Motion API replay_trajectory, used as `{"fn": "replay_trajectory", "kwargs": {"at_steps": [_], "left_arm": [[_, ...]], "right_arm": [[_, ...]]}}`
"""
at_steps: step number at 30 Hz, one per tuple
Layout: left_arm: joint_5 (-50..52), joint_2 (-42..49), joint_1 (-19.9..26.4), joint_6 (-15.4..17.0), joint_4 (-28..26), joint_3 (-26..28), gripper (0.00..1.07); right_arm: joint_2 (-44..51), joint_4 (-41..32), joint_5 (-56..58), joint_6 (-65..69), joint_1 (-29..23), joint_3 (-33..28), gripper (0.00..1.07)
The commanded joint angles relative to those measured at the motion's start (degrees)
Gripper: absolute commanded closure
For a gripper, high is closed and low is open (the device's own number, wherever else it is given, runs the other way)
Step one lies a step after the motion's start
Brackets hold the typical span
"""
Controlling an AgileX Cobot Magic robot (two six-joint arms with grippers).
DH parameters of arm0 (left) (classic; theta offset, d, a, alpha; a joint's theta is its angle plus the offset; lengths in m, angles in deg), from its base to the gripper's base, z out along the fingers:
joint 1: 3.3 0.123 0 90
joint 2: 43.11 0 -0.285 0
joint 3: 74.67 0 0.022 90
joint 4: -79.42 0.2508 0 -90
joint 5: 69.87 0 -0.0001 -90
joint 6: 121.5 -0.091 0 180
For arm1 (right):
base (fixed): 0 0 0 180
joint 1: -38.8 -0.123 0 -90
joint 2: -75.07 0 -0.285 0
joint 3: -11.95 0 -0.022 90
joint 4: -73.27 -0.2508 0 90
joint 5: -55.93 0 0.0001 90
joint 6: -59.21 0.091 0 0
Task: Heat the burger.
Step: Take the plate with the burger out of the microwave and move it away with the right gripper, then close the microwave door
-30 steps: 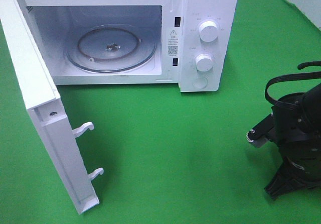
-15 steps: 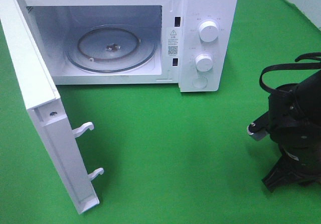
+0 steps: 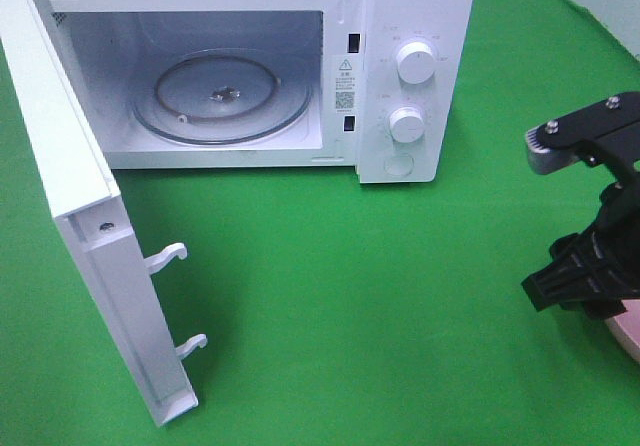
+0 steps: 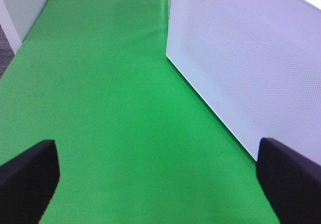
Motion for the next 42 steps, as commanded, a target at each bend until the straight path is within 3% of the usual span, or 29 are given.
{"fn": "replay_trajectory", "kwargs": {"at_steps": [1, 2, 6, 21, 30, 32, 35, 36, 39, 42], "left_arm": [[0.3, 0.3, -0.3, 0.0, -0.4, -0.2, 0.07], [0.3, 0.3, -0.3, 0.0, -0.4, -0.2, 0.07], [0.3, 0.3, -0.3, 0.0, -0.4, -0.2, 0.07], [0.3, 0.3, -0.3, 0.0, -0.4, -0.2, 0.07], [0.3, 0.3, -0.3, 0.0, -0.4, -0.2, 0.07], [0.3, 0.3, -0.3, 0.0, -0.4, -0.2, 0.07], [0.3, 0.3, -0.3, 0.0, -0.4, -0.2, 0.07], [0.3, 0.3, -0.3, 0.0, -0.4, -0.2, 0.07], [0.3, 0.3, -0.3, 0.0, -0.4, -0.2, 0.07], [0.3, 0.3, -0.3, 0.0, -0.4, -0.2, 0.07]], "right_arm": [[5.4, -3.8, 0.1, -5.7, 0.3, 0.2, 0.39], [9.3, -5.7, 0.3, -7.8, 0.3, 0.2, 0.32], [16.7, -9.3, 2.7, -11.7, 0.3, 0.2, 0.21], [37.1, -11.2, 13.9, -14.8, 0.3, 0.2, 0.26], [49.4, -10.8, 13.5, -15.0, 1.1, -5.2, 0.31], [53.4, -11.1, 14.4, -15.5, 5.3, -7.2, 0.31], [54.3, -11.1, 14.7, -16.0, 6.4, -7.4, 0.31], [57.6, -11.3, 14.7, -17.0, 10.0, -7.6, 0.31], [58.9, -11.3, 14.7, -17.0, 11.1, -7.6, 0.31], [64.3, -11.8, 14.7, -17.0, 15.5, -7.6, 0.31]]}}
